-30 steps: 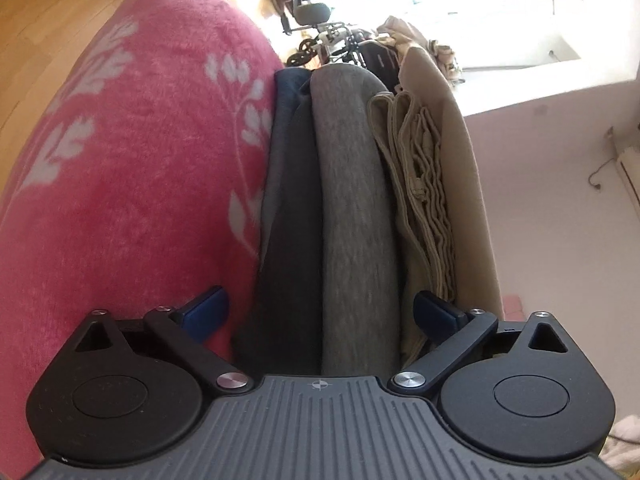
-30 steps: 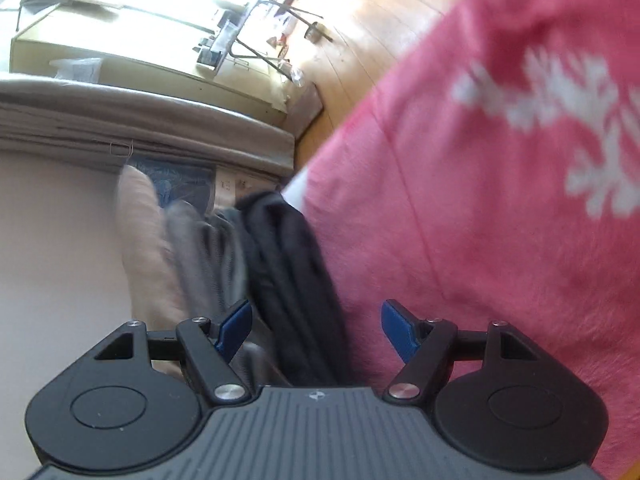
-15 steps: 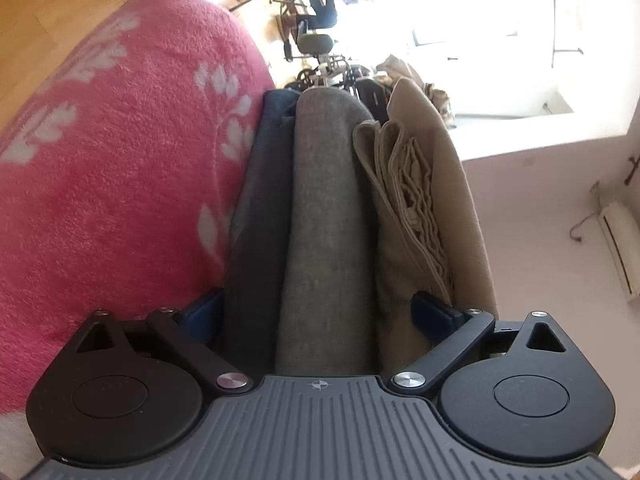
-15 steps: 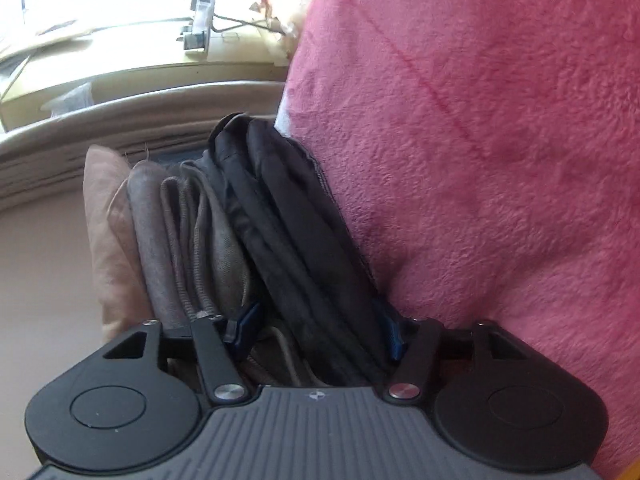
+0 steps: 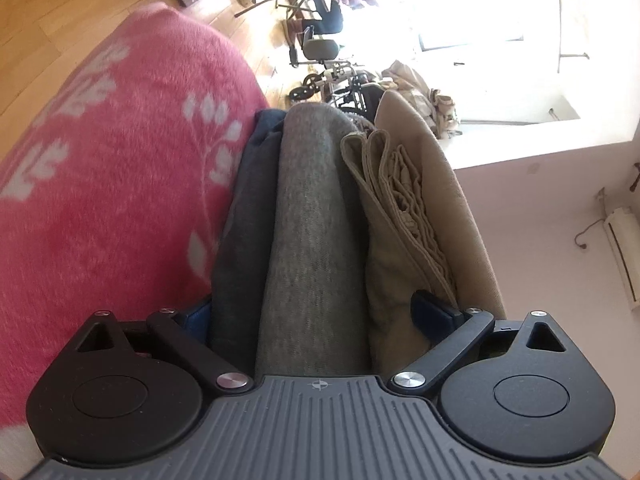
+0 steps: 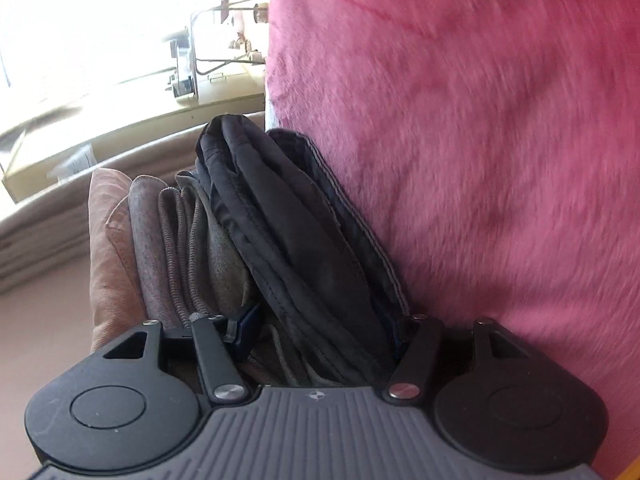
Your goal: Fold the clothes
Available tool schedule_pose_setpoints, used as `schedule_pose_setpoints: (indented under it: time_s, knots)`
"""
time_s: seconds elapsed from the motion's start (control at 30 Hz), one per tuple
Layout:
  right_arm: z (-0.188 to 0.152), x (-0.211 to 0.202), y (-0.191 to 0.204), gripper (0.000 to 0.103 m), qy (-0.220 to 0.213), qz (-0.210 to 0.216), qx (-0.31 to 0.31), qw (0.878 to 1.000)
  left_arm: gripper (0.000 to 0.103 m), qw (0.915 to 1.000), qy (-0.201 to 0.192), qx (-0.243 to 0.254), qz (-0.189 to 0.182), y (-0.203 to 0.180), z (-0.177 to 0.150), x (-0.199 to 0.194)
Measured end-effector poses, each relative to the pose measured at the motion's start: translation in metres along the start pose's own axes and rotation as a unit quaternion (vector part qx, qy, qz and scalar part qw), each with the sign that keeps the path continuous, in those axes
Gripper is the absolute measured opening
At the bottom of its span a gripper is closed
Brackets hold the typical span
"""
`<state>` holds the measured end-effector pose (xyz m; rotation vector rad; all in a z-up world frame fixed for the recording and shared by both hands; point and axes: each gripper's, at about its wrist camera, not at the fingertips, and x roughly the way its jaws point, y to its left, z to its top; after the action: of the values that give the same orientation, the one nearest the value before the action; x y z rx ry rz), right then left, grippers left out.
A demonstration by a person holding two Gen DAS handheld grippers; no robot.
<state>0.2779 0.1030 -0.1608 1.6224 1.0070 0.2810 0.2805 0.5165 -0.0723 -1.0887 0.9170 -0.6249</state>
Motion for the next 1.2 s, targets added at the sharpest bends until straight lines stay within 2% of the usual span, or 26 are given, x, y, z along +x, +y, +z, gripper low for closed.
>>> schedule_pose_setpoints:
  time_s: [0.13, 0.2, 0.3, 0.4, 0.5, 0.67, 0.7, 0.8, 0.83, 0.87, 0.93, 0.97, 1.03, 1.1, 1.17, 1.2]
  knots:
    - [-0.01, 0.016, -0.004, 0.062, 0.017, 0.023, 0.025, 0.999, 0.097, 1.0, 0.002, -0.001, 0.005, 0.003, 0.007, -0.003]
    - [-0.011, 0.021, -0.004, 0.062, 0.02, 0.028, 0.026, 0.999, 0.088, 1.0, -0.003, 0.007, 0.004, 0.0, 0.011, -0.009]
    - [-0.014, 0.023, -0.004, 0.062, 0.028, 0.03, 0.019, 0.999, 0.087, 0.9997, -0.014, 0.017, -0.008, -0.005, 0.015, -0.015]
    - [-0.008, 0.02, -0.004, 0.061, 0.033, 0.02, 0.002, 0.999, 0.088, 0.9997, 0.004, 0.019, 0.015, 0.001, 0.01, -0.011]
    - [0.004, 0.014, -0.008, 0.056, 0.041, 0.002, -0.013, 0.999, 0.089, 0.9987, 0.016, 0.027, 0.04, 0.01, 0.002, -0.007]
    - [0.013, 0.002, 0.017, 0.059, 0.054, -0.048, -0.095, 0.993, 0.091, 0.9966, -0.006, 0.019, 0.08, 0.019, -0.006, -0.023]
    - [0.014, -0.007, 0.025, 0.064, 0.043, -0.068, -0.122, 0.989, 0.091, 0.9957, -0.012, 0.025, 0.089, 0.016, -0.007, -0.028]
    - [0.017, -0.049, 0.052, 0.065, -0.031, -0.125, -0.212, 0.969, 0.091, 0.9887, -0.052, 0.069, 0.122, -0.01, -0.01, -0.049]
    - [0.013, -0.065, 0.066, 0.065, -0.066, -0.141, -0.247, 0.956, 0.091, 0.9851, -0.072, 0.084, 0.131, -0.021, -0.013, -0.057]
    - [0.002, -0.075, 0.085, 0.064, -0.087, -0.138, -0.301, 0.94, 0.091, 0.9811, -0.093, 0.102, 0.136, -0.034, -0.017, -0.066]
    - [-0.022, -0.094, 0.123, 0.061, -0.126, -0.131, -0.406, 0.896, 0.091, 0.9724, -0.128, 0.144, 0.131, -0.065, -0.026, -0.079]
    - [-0.041, -0.096, 0.142, 0.06, -0.138, -0.126, -0.468, 0.864, 0.091, 0.9676, -0.139, 0.17, 0.125, -0.082, -0.031, -0.082]
    - [-0.082, -0.088, 0.178, 0.058, -0.149, -0.109, -0.591, 0.785, 0.091, 0.9553, -0.148, 0.225, 0.121, -0.117, -0.033, -0.063]
    - [-0.117, -0.06, 0.201, 0.058, -0.147, -0.101, -0.677, 0.714, 0.092, 0.9368, -0.142, 0.288, 0.139, -0.149, -0.042, -0.04]
    - [-0.142, -0.028, 0.21, 0.056, -0.146, -0.107, -0.737, 0.651, 0.092, 0.9124, -0.119, 0.353, 0.169, -0.171, -0.054, -0.013]
    - [-0.145, -0.012, 0.213, 0.054, -0.143, -0.114, -0.751, 0.634, 0.092, 0.8966, -0.1, 0.388, 0.188, -0.176, -0.062, 0.003]
